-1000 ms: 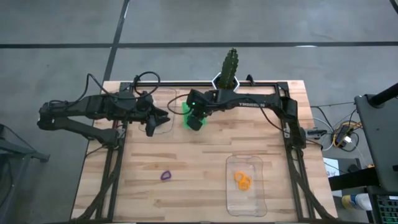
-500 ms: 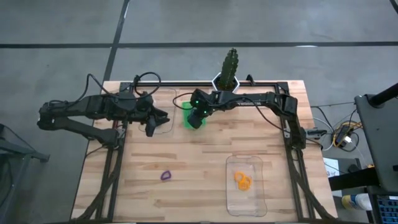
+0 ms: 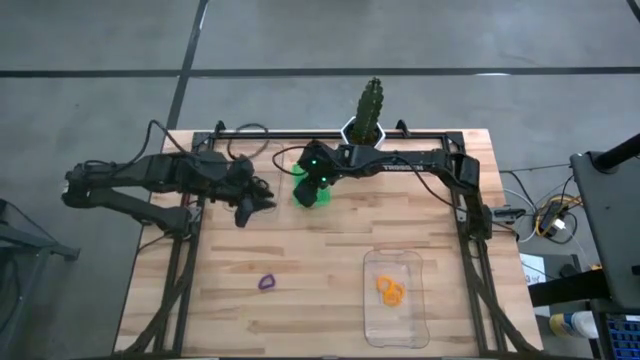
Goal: Sort spring keychains
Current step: Put the violet spring keychain into the green bin
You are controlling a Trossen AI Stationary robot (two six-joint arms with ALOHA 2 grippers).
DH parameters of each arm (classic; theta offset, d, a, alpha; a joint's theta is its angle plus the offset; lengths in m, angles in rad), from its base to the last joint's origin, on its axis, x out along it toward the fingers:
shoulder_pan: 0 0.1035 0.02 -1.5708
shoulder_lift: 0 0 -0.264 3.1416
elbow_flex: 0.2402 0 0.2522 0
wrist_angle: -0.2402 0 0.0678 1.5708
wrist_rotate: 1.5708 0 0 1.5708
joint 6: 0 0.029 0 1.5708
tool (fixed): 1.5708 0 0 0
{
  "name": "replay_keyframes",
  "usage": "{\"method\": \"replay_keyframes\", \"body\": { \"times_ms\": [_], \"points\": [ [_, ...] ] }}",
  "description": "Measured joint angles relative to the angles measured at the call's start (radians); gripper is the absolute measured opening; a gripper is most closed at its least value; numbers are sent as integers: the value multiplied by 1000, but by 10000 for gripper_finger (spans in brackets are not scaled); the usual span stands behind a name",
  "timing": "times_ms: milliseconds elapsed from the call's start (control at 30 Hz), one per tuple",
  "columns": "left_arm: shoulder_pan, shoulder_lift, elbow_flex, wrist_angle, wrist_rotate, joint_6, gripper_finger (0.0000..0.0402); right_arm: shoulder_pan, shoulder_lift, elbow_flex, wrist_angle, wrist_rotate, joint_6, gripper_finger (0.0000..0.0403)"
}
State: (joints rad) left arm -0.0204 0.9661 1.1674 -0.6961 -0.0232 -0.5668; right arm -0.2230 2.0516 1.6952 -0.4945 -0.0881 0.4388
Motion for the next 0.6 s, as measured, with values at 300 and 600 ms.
{"method": "replay_keyframes", "body": {
  "times_ms": [300, 600],
  "points": [
    [-145, 66, -74, -14, 162, -14, 156, 99, -50, 198, -75, 5, -52, 211],
    [-407, 173, -119, -38, 88, -57, 156, 192, -73, 424, -377, 12, -34, 203]
  ]
}}
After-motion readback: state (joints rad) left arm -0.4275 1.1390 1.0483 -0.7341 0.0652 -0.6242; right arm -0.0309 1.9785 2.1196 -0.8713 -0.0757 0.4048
